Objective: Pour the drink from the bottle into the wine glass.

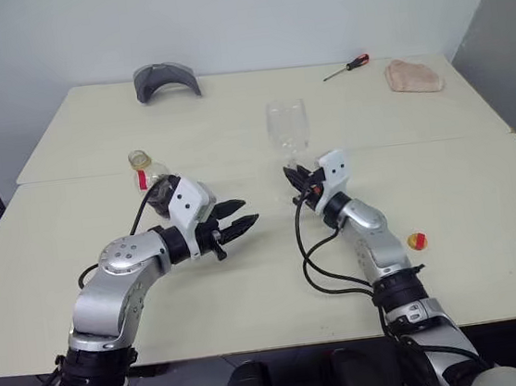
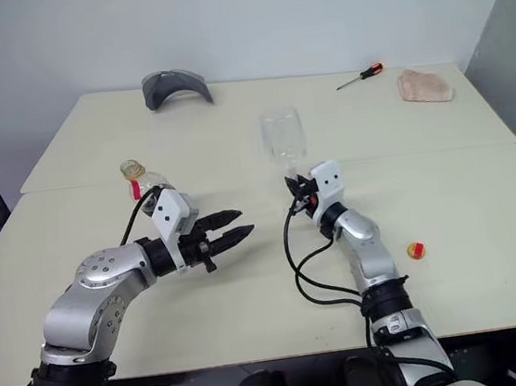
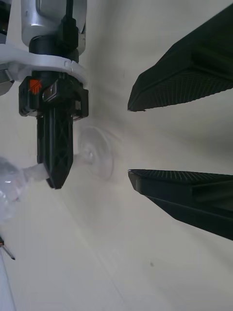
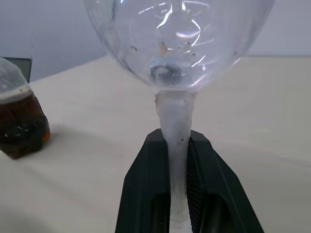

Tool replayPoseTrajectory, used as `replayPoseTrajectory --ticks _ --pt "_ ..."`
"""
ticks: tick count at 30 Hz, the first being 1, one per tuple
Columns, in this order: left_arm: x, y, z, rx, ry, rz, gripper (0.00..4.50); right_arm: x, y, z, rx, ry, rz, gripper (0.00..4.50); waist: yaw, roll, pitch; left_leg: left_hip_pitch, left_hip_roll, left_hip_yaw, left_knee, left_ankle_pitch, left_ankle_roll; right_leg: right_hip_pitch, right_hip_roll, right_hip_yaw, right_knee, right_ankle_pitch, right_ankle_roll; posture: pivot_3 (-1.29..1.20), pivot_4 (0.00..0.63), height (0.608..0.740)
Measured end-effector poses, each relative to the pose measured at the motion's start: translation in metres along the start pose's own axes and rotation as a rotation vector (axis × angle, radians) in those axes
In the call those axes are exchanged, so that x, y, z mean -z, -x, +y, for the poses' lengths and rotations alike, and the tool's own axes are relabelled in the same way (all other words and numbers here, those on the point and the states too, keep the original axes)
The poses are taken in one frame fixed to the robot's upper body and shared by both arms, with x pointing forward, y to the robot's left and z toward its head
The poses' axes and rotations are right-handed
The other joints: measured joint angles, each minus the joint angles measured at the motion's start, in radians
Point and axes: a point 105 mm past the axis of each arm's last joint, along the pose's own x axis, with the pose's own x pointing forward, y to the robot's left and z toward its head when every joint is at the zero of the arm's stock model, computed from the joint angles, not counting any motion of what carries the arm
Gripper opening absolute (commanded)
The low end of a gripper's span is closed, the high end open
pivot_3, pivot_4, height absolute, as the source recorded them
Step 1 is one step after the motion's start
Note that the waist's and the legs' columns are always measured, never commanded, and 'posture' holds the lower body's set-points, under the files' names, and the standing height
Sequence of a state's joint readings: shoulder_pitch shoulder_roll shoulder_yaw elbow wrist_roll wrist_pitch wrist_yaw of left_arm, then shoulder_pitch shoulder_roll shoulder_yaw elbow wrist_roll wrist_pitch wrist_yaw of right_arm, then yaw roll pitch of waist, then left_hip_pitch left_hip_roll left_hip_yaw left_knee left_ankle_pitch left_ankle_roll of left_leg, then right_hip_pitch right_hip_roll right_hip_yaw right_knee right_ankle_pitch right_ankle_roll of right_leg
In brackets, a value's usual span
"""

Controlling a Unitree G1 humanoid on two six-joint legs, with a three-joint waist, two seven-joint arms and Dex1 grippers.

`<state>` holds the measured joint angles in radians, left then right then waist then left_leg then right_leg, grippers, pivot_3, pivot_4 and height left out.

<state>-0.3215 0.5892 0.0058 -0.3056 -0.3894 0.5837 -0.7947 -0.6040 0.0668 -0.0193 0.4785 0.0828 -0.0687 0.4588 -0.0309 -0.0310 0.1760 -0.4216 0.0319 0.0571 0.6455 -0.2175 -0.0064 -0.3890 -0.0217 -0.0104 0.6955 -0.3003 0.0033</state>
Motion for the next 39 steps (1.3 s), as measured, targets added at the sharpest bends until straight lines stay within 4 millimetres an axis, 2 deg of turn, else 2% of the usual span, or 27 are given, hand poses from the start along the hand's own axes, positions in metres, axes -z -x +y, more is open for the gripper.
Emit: replayPoseTrajectory --ticks 3,6,11,13,14,17,22,24,35,39 --pt "-0.004 -0.001 0.001 -0.002 -0.009 -0.008 1.98 0.008 0.003 0.002 -0.012 -0.004 0.005 0.15 0.002 0.000 0.000 0.000 0.000 0.000 0.000 0.000 0.000 0.000 0.000 0.000 0.000 0.000 0.000 0.00 0.150 0.740" --pt "-0.005 -0.002 0.001 0.000 -0.010 -0.014 1.98 0.023 0.014 0.006 -0.036 -0.002 0.035 0.15 0.002 0.000 0.000 0.000 0.000 0.000 0.000 0.000 0.000 0.000 -0.001 0.000 0.000 0.000 0.000 0.00 0.150 0.740" --pt "-0.008 -0.002 0.001 0.010 -0.016 -0.019 1.98 0.024 0.028 0.006 -0.057 0.030 0.030 0.15 0.002 0.000 0.000 0.002 0.000 0.000 0.000 0.000 0.000 0.001 0.000 0.000 0.001 0.000 0.000 0.00 0.150 0.740" --pt "-0.009 -0.002 0.001 0.015 -0.019 -0.022 1.98 0.025 0.031 0.007 -0.063 0.036 0.031 0.90 0.002 0.000 0.000 0.002 0.000 0.000 0.000 0.000 0.000 0.001 0.000 0.000 0.001 0.000 0.000 0.00 0.150 0.740" --pt "-0.009 -0.002 0.001 0.021 -0.020 -0.023 1.98 0.027 0.033 0.008 -0.067 0.039 0.043 1.10 0.002 0.000 0.000 0.002 0.000 0.000 0.000 0.000 0.000 0.001 0.000 0.000 0.001 0.000 -0.001 0.00 0.150 0.740" --pt "-0.007 -0.002 0.003 0.023 -0.013 -0.018 1.98 0.047 0.046 0.009 -0.081 0.040 0.136 2.14 0.003 0.000 0.000 0.002 0.000 0.000 0.000 0.000 0.000 0.002 -0.001 0.000 0.001 0.000 -0.001 0.00 0.150 0.740" --pt "-0.007 -0.002 0.003 0.030 -0.015 -0.022 1.98 0.049 0.051 0.007 -0.078 0.074 0.176 3.94 0.002 0.000 0.000 0.003 0.000 0.000 0.000 0.000 0.000 0.002 0.000 0.000 0.001 -0.001 -0.001 0.00 0.150 0.740" --pt "-0.007 -0.002 0.002 0.035 -0.017 -0.023 1.98 0.050 0.050 0.005 -0.069 0.096 0.193 4.46 0.003 -0.001 0.000 0.003 0.000 0.000 0.000 0.000 0.000 0.003 -0.001 0.000 0.001 -0.001 -0.001 0.00 0.150 0.740" --pt "-0.008 -0.002 0.003 0.037 -0.025 -0.031 1.98 0.050 0.046 -0.004 -0.012 0.127 0.249 4.46 0.005 -0.002 -0.001 0.005 0.000 0.000 0.000 0.000 0.000 0.004 -0.001 0.000 0.001 -0.001 -0.001 0.00 0.150 0.740" --pt "-0.009 -0.002 0.002 0.035 -0.024 -0.042 1.98 0.049 0.054 -0.005 -0.013 0.131 0.260 4.46 0.010 -0.002 -0.002 0.004 -0.001 0.000 0.000 0.000 0.000 0.004 -0.001 0.000 0.000 -0.001 -0.001 0.00 0.150 0.740"
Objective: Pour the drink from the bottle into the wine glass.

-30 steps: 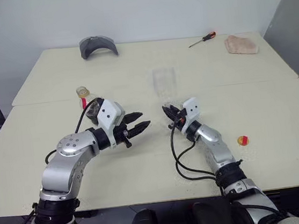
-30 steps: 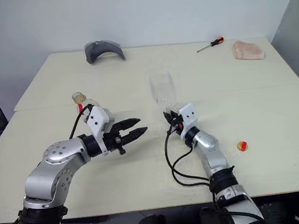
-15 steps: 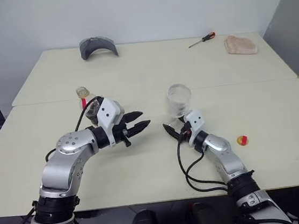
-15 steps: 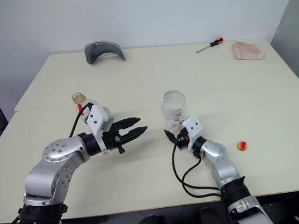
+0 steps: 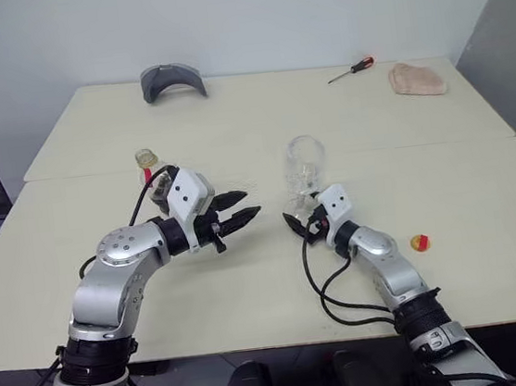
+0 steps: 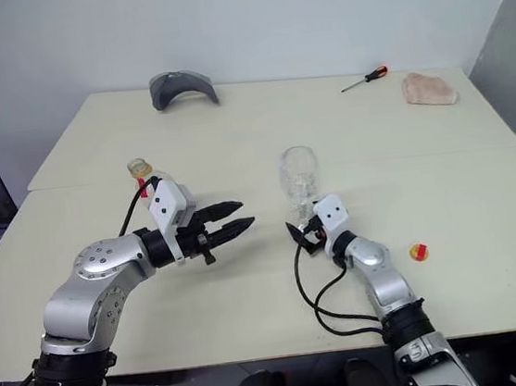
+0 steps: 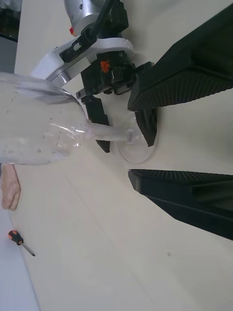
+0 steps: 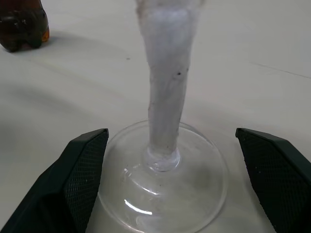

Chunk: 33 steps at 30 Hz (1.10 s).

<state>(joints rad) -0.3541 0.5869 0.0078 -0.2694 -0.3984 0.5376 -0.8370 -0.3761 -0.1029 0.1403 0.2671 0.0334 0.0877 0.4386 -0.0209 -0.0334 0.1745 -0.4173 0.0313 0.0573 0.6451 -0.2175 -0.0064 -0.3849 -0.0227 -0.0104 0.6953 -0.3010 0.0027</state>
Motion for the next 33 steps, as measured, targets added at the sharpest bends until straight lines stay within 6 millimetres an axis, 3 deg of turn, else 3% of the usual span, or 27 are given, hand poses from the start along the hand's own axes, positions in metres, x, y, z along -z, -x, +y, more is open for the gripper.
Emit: replayPoseTrajectory --ticks 7,13,16,22,29,33 --pt "-0.005 0.009 -0.001 -0.047 -0.001 -0.034 1.98 0.004 0.039 -0.004 -0.044 0.024 0.081 4.46 0.000 0.000 0.000 0.000 0.000 0.000 0.000 0.000 0.000 0.000 0.000 0.000 0.000 0.000 0.000 0.00 0.150 0.740" --pt "-0.008 0.022 -0.002 -0.133 -0.011 -0.054 1.98 -0.024 0.070 0.002 -0.162 0.123 0.076 4.46 -0.006 0.000 0.000 0.000 0.001 0.000 -0.001 0.000 0.000 -0.001 0.001 0.000 0.000 0.000 0.000 0.00 0.150 0.740" --pt "-0.005 0.033 0.000 -0.209 0.012 -0.068 2.52 -0.039 0.084 0.014 -0.243 0.134 0.051 4.50 -0.006 0.001 0.000 0.000 0.001 0.000 -0.001 0.000 0.000 -0.001 0.001 0.000 -0.001 -0.002 0.002 0.00 0.150 0.740" --pt "0.030 0.066 0.010 -0.466 0.117 -0.027 4.40 -0.080 0.110 0.024 -0.360 0.111 -0.057 4.50 -0.003 -0.001 0.000 0.000 0.002 -0.001 -0.001 0.000 0.000 0.001 0.001 -0.001 -0.004 -0.003 0.005 0.00 0.150 0.740" --pt "0.051 0.092 0.035 -0.722 0.092 0.008 4.48 -0.085 0.115 0.036 -0.457 0.037 -0.041 4.50 0.006 -0.001 0.000 0.000 0.002 -0.001 -0.002 -0.001 0.000 0.002 0.001 -0.001 -0.007 -0.002 0.004 0.00 0.150 0.740" --pt "0.054 0.094 0.056 -0.780 0.091 -0.008 4.48 -0.089 0.114 0.036 -0.469 0.045 -0.045 4.50 0.013 -0.002 0.000 -0.001 0.001 -0.001 -0.001 -0.001 0.000 0.001 0.001 -0.001 -0.007 -0.002 0.004 0.00 0.150 0.740"
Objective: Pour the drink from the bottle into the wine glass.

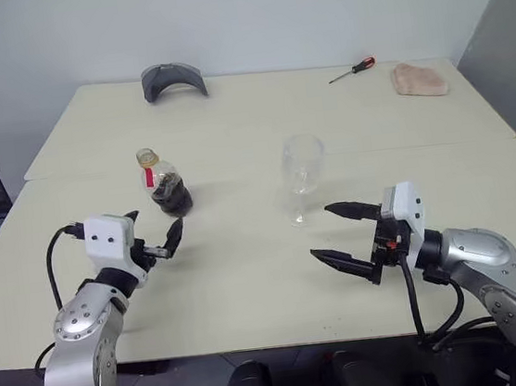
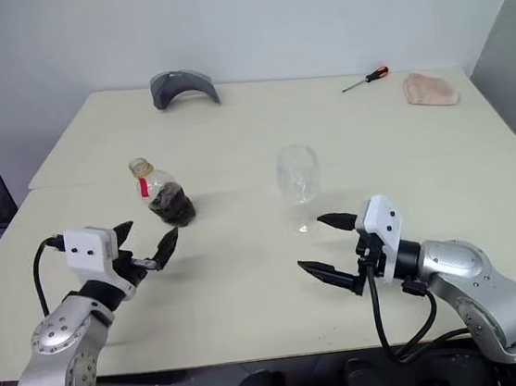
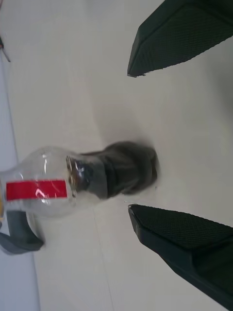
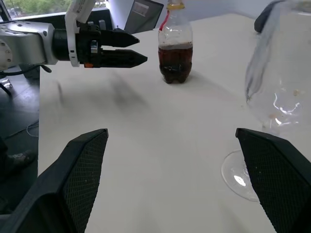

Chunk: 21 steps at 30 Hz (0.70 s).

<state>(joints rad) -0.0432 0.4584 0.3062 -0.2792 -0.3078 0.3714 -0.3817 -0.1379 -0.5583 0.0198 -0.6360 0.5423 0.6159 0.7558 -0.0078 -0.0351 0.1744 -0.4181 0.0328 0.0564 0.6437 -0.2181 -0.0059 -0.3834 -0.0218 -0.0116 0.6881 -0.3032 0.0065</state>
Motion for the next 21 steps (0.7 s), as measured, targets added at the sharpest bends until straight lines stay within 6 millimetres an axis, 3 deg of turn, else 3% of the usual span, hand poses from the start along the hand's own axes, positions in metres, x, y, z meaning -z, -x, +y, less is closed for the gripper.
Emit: replayPoseTrajectory --ticks 7,15,21 --pt "-0.006 -0.027 0.019 -0.016 0.004 -0.020 4.48 -0.007 -0.002 0.006 -0.029 0.003 -0.020 4.50 0.004 -0.001 0.000 -0.001 0.000 0.000 0.000 0.000 0.000 0.000 0.000 0.000 -0.001 0.002 -0.003 0.00 0.150 0.740" --pt "-0.005 -0.063 0.009 0.094 -0.008 -0.007 4.48 -0.010 -0.001 0.008 -0.018 0.029 -0.015 4.50 0.005 -0.001 0.000 -0.001 0.000 0.000 0.000 0.000 0.000 0.000 0.000 0.000 -0.001 0.002 -0.003 0.00 0.150 0.740" --pt "-0.005 -0.084 0.011 0.082 0.009 -0.010 4.48 -0.010 -0.002 0.010 -0.017 0.032 -0.013 4.50 0.005 -0.001 0.000 -0.001 0.000 0.000 0.000 0.000 0.000 -0.001 0.000 -0.001 0.000 0.002 -0.003 0.00 0.150 0.740"
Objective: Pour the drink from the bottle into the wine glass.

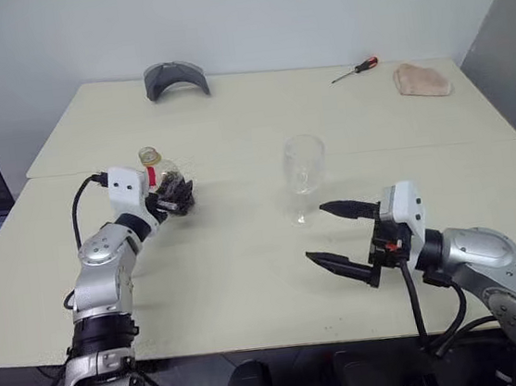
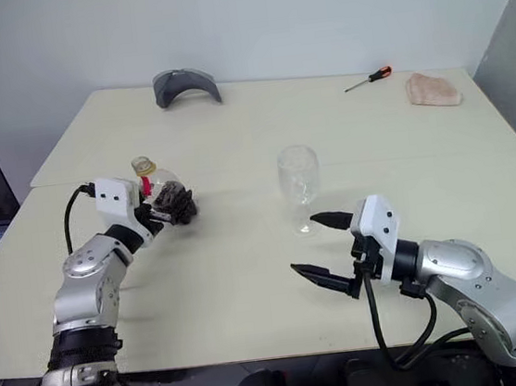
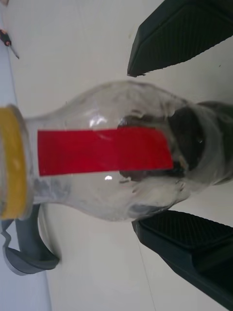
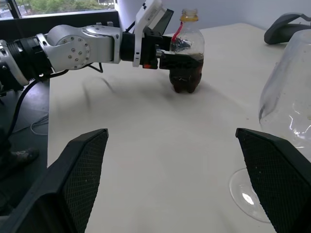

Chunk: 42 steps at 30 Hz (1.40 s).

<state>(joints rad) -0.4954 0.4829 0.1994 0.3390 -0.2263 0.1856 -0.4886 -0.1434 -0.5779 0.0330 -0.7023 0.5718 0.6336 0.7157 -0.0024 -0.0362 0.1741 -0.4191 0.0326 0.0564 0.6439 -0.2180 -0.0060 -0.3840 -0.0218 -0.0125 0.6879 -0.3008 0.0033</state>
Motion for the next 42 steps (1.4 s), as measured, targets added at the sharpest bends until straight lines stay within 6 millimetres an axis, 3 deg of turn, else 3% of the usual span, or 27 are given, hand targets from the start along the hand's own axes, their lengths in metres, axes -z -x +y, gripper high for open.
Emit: replayPoseTrajectory --ticks 3,10,13,16,22,24,33,42 --pt "0.005 -0.007 -0.005 0.012 0.017 0.006 3.87 0.000 0.000 0.000 0.003 0.001 0.000 4.50 0.000 0.000 0.000 0.000 0.000 0.000 0.000 0.000 0.000 0.000 0.000 0.000 0.000 0.000 0.000 0.00 0.150 0.740" --pt "0.009 -0.014 -0.014 0.037 0.044 0.003 1.61 -0.003 -0.002 -0.003 0.039 0.025 -0.021 4.50 0.000 0.000 0.000 -0.001 0.000 0.000 0.000 0.000 0.000 0.000 0.000 0.000 0.000 0.000 0.000 0.00 0.150 0.740" --pt "0.005 -0.016 -0.025 0.091 0.023 0.008 1.08 -0.004 -0.002 -0.004 0.054 0.024 -0.031 4.50 0.000 -0.001 0.001 -0.001 0.000 0.000 0.000 0.000 0.000 0.000 0.000 0.000 0.000 0.000 0.000 0.00 0.150 0.740" --pt "-0.015 -0.025 -0.042 0.162 -0.046 -0.015 0.97 -0.005 -0.001 -0.008 0.087 0.015 -0.048 4.50 0.002 -0.002 0.001 -0.003 0.000 -0.001 0.001 0.000 0.000 -0.001 0.000 -0.001 0.000 0.001 0.001 0.00 0.150 0.740" --pt "-0.093 -0.054 -0.070 0.231 -0.260 -0.155 0.95 -0.014 -0.002 -0.019 0.186 0.002 -0.115 4.50 0.002 -0.002 0.001 -0.004 -0.002 -0.001 0.001 0.000 0.000 -0.002 0.000 0.000 -0.001 0.001 0.001 0.00 0.150 0.740" --pt "-0.110 -0.060 -0.080 0.248 -0.354 -0.196 0.95 -0.017 -0.004 -0.024 0.218 0.008 -0.136 4.50 0.001 -0.002 0.001 -0.004 -0.002 0.000 0.001 0.000 0.000 -0.002 0.000 0.000 -0.001 0.001 0.001 0.00 0.150 0.740" --pt "-0.106 -0.082 -0.119 0.349 -0.822 -0.258 0.92 -0.022 -0.006 -0.051 0.384 0.043 -0.165 4.50 0.001 -0.002 0.001 -0.006 -0.001 0.000 0.001 0.000 0.000 -0.006 0.000 0.000 0.001 0.001 0.001 0.00 0.150 0.740" --pt "-0.132 -0.087 -0.135 0.324 -1.098 -0.438 0.92 -0.024 -0.008 -0.058 0.433 0.082 -0.173 4.50 0.000 -0.002 0.001 -0.008 -0.002 0.001 0.001 0.000 0.000 -0.006 0.000 0.000 -0.002 0.001 0.001 0.00 0.150 0.740"
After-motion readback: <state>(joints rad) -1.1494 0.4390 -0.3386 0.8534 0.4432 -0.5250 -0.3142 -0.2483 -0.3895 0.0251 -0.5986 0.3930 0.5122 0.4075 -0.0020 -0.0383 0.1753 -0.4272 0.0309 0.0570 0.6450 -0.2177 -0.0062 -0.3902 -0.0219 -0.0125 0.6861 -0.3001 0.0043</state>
